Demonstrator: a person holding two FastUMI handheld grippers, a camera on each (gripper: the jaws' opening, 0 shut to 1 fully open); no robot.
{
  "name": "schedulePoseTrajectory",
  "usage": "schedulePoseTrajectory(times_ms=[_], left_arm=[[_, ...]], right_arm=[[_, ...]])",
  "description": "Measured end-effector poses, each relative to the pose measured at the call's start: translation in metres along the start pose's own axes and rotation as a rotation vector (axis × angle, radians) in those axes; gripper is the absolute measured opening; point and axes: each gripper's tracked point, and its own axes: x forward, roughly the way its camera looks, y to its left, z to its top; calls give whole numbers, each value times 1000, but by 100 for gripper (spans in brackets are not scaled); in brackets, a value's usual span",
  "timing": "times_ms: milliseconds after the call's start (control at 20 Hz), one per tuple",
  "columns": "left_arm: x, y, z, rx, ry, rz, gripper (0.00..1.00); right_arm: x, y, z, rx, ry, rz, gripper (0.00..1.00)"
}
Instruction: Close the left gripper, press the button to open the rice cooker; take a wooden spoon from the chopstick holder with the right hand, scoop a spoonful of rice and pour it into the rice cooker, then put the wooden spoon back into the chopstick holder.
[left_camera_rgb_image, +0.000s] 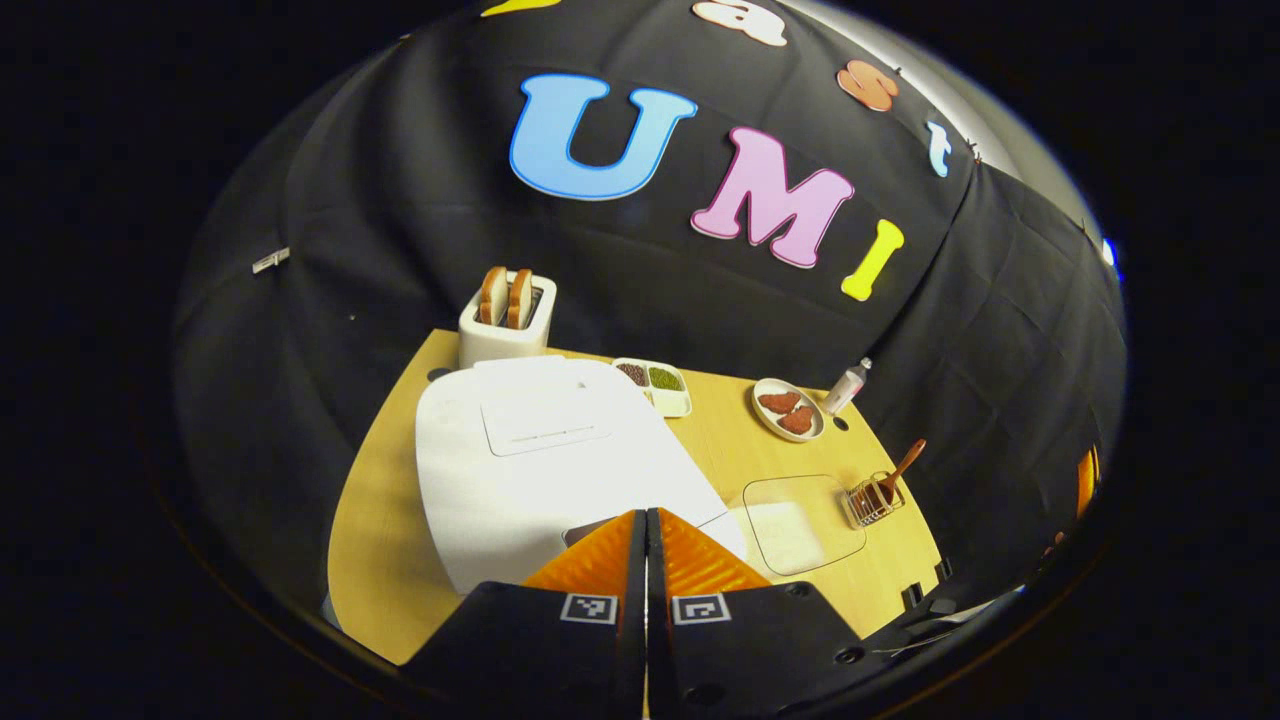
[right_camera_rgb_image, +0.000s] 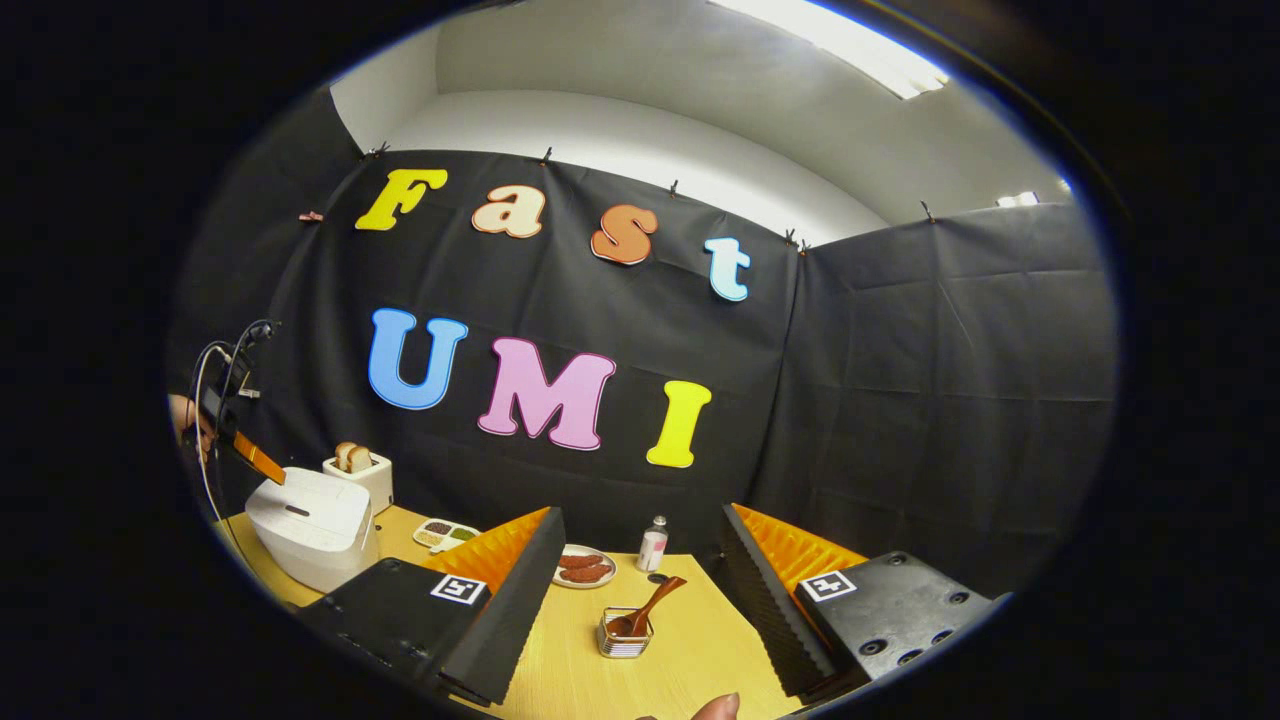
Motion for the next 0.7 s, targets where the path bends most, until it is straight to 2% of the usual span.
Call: schedulePoseTrajectory(times_ms=[250,400,700], left_arm=[[30,15,-18,-38,132,20,6],[40,22,-26,-5,178,47,6],[41,24,-37,42,229,34,7]], right_arm=[[-1,-12,-13,31,44,-44,98],[0,-18,-21,45,68,-63,98],[3,-21,-32,80,95,-81,98]])
